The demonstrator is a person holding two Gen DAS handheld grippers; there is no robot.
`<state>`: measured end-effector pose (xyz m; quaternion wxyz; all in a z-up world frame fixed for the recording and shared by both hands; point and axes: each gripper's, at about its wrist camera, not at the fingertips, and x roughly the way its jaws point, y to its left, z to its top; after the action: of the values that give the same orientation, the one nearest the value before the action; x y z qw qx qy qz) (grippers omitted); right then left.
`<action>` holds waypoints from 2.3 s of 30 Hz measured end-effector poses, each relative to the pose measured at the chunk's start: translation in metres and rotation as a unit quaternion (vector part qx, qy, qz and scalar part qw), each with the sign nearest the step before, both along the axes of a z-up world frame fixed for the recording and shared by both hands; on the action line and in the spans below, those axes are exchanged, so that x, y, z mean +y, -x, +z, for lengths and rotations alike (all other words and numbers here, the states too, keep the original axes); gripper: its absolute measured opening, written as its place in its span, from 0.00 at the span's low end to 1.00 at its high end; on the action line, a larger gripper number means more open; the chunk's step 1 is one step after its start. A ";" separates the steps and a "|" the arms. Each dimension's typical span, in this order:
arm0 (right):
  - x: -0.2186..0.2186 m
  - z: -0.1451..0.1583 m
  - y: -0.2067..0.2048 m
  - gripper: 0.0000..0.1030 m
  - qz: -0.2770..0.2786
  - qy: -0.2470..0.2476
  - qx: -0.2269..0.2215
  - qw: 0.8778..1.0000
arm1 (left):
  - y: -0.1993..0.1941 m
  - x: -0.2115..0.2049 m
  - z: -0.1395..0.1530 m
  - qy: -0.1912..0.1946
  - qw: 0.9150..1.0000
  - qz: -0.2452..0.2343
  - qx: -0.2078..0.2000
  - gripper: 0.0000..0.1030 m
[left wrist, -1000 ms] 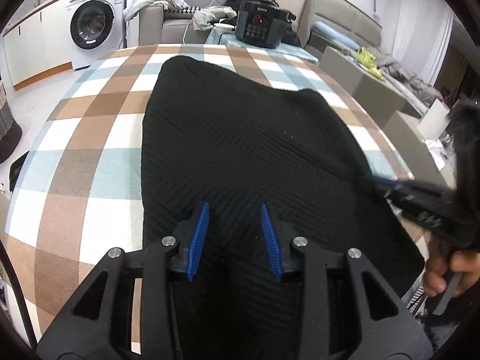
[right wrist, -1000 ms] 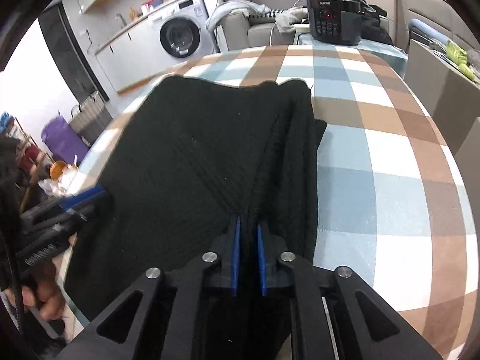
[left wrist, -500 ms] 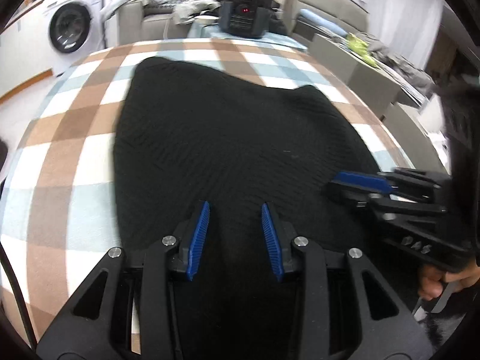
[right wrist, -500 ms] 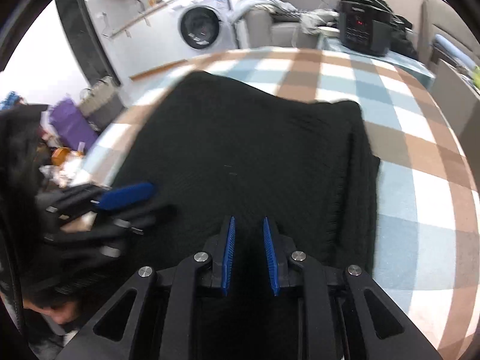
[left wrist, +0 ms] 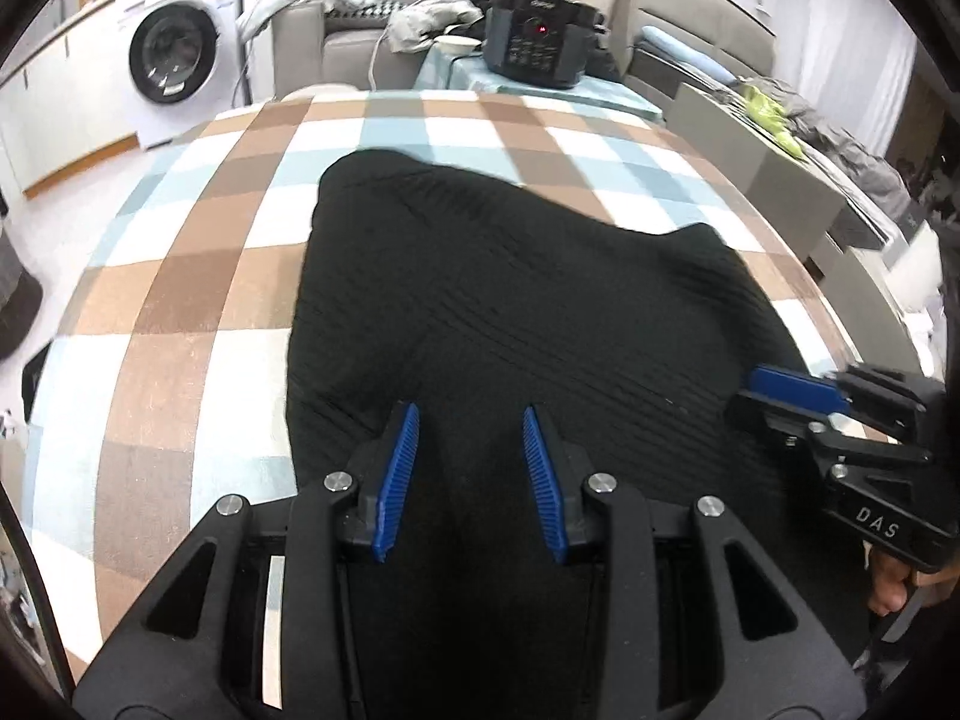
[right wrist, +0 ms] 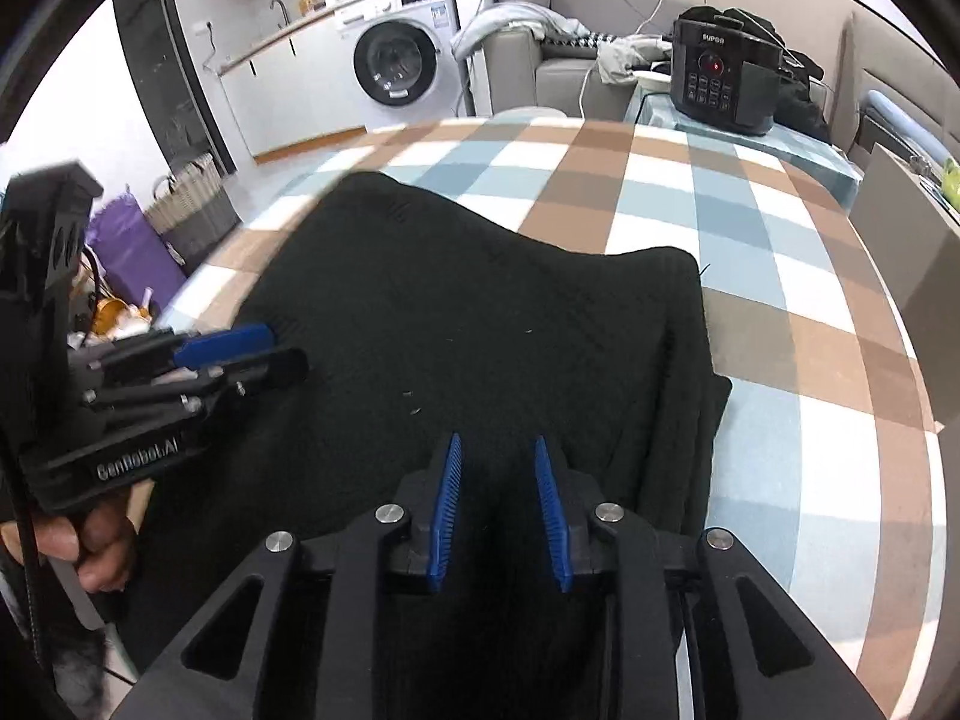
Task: Fold small clothes
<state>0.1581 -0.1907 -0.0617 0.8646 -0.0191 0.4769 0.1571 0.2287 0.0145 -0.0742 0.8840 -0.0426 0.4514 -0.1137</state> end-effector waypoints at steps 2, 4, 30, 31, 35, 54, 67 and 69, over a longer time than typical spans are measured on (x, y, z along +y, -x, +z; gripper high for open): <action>-0.010 0.001 0.003 0.24 -0.005 -0.011 0.001 1.000 | 0.002 0.006 -0.001 0.011 1.000 0.000 0.000 0.32; -0.022 0.006 0.012 0.24 -0.014 -0.015 -0.002 1.000 | 0.013 0.011 0.000 0.003 1.000 0.004 -0.003 0.32; -0.070 0.010 0.164 0.41 -0.021 -0.153 0.022 0.988 | 0.168 0.040 -0.014 0.015 0.997 0.075 0.029 0.42; -0.070 0.011 0.165 0.41 -0.012 -0.165 0.022 0.986 | 0.169 0.040 -0.014 0.015 0.997 0.075 0.029 0.42; -0.066 0.003 0.161 0.37 -0.012 -0.156 0.030 0.987 | 0.171 0.040 -0.011 0.014 0.997 0.076 0.028 0.42; -0.069 0.001 0.162 0.34 0.010 -0.171 0.039 0.984 | 0.188 0.007 0.014 0.014 0.999 0.045 -0.006 0.42; -0.077 -0.005 0.169 0.34 0.032 -0.235 0.070 0.969 | 0.204 -0.050 0.006 0.041 0.998 -0.049 0.012 0.42; -0.076 -0.007 0.169 0.34 0.032 -0.233 0.065 0.970 | 0.206 -0.060 0.004 0.041 0.997 -0.068 0.016 0.43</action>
<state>-0.0106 -0.2666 -0.0685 0.8070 0.1777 0.4815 0.2919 0.0228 -0.0460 -0.0701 0.8645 -0.0502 0.4620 -0.1914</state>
